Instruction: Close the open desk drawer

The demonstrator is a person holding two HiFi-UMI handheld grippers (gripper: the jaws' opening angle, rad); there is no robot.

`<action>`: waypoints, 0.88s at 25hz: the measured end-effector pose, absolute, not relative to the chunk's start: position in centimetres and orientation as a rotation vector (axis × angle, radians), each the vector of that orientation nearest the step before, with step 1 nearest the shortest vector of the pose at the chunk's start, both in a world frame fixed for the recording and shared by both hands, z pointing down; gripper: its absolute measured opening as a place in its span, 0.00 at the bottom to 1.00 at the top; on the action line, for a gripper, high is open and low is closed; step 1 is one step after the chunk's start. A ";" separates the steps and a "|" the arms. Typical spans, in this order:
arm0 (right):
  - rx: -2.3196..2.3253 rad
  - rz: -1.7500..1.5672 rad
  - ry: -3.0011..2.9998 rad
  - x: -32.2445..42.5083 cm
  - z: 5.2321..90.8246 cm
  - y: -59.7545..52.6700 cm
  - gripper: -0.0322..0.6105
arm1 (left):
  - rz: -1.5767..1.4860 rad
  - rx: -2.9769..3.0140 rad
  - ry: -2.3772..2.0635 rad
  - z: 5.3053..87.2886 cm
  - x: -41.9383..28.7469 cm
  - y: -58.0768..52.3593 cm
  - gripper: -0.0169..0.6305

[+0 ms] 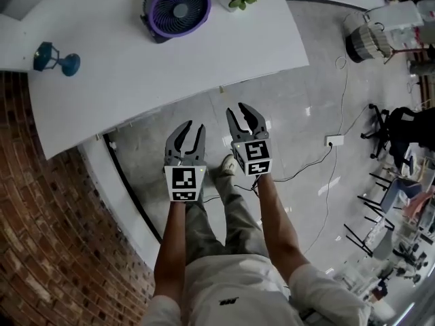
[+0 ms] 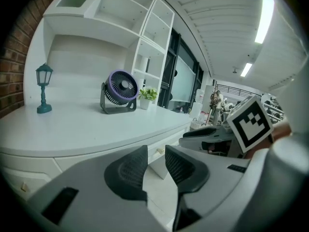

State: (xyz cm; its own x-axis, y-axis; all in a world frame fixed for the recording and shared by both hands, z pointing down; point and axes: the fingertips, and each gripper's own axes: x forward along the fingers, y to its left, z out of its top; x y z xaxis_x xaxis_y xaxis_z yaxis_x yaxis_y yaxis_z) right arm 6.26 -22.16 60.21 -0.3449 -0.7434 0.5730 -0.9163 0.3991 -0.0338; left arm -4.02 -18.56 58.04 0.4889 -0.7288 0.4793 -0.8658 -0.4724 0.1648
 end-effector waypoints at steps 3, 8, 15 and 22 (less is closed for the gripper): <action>1.439 0.466 -2.209 6.4 56.7 -20.0 0.28 | 0.475 2.396 -1.308 55.4 -3.7 -17.6 0.22; 1.504 0.396 -2.208 6.7 50.4 -15.8 0.28 | 0.458 2.463 -1.262 51.0 -3.4 -14.8 0.22; 1.603 0.354 -2.185 6.1 43.7 -10.8 0.28 | 0.425 2.551 -1.215 45.3 -4.6 -11.3 0.22; 1.640 0.294 -2.209 5.2 39.6 -8.2 0.28 | 0.386 2.629 -1.205 41.2 -4.9 -9.1 0.23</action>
